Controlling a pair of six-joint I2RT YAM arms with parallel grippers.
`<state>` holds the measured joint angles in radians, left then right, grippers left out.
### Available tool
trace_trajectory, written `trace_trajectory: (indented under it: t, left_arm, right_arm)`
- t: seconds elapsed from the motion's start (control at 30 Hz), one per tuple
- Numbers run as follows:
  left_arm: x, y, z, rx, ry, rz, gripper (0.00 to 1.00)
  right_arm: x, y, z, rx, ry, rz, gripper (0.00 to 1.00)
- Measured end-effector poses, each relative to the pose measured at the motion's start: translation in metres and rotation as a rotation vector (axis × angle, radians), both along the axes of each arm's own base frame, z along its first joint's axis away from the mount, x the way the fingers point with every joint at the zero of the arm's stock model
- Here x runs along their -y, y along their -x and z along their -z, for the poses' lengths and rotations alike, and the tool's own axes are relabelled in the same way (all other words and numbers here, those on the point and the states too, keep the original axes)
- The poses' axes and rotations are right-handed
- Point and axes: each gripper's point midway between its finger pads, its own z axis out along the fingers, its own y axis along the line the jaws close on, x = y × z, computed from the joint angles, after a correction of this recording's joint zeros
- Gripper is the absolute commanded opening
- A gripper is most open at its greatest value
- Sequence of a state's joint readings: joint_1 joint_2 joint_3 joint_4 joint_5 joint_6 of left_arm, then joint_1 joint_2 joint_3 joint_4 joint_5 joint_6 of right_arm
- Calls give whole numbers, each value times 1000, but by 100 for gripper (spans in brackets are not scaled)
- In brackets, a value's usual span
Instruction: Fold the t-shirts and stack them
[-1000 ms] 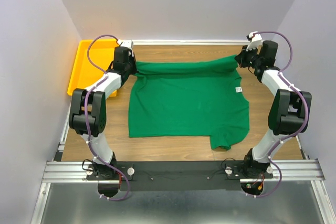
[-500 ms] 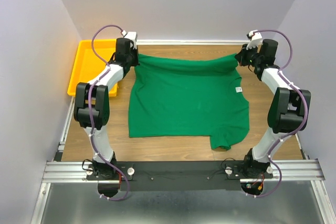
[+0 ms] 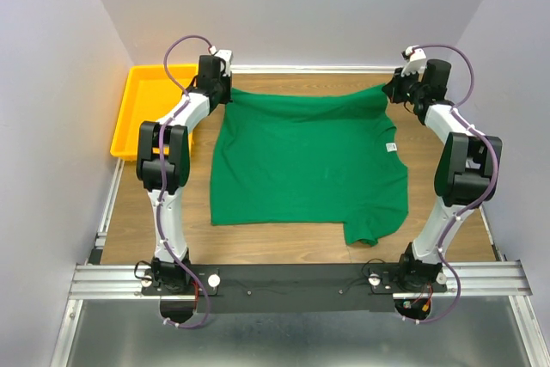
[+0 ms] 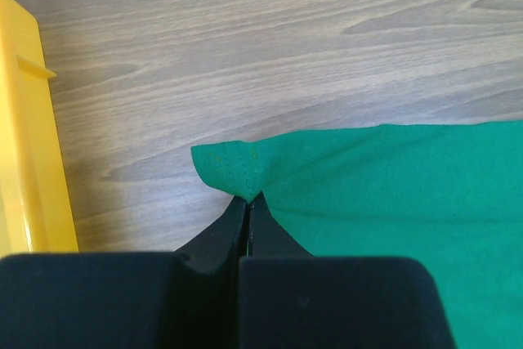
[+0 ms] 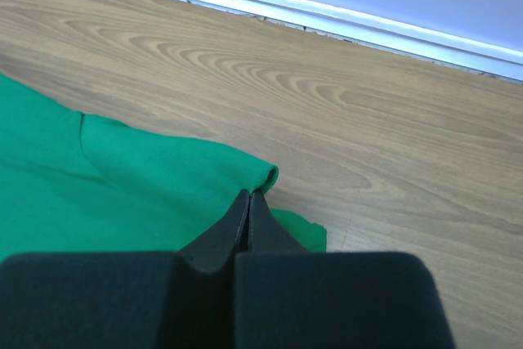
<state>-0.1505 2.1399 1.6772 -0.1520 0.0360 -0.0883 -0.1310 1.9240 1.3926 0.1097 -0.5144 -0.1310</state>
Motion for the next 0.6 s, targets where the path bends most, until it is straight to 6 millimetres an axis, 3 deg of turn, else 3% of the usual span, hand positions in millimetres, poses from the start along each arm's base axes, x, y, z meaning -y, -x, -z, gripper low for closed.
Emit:
trace_trajectory:
  t: [0.13, 0.33, 0.43, 0.6]
  left_arm:
    - [-1, 1, 2, -9, -11, 7, 3]
    - [-4, 3, 6, -17, -28, -2, 42]
    - [-8, 8, 14, -36, -38, -14, 52]
    - [-14, 18, 28, -78, -49, -44, 59]
  right_arm:
    - [0, 0, 0, 1, 0, 0, 1]
    - [0, 0, 0, 0, 0, 0, 1]
    - [0, 0, 0, 0, 1, 0, 0]
    - [2, 0, 2, -1, 7, 7, 1]
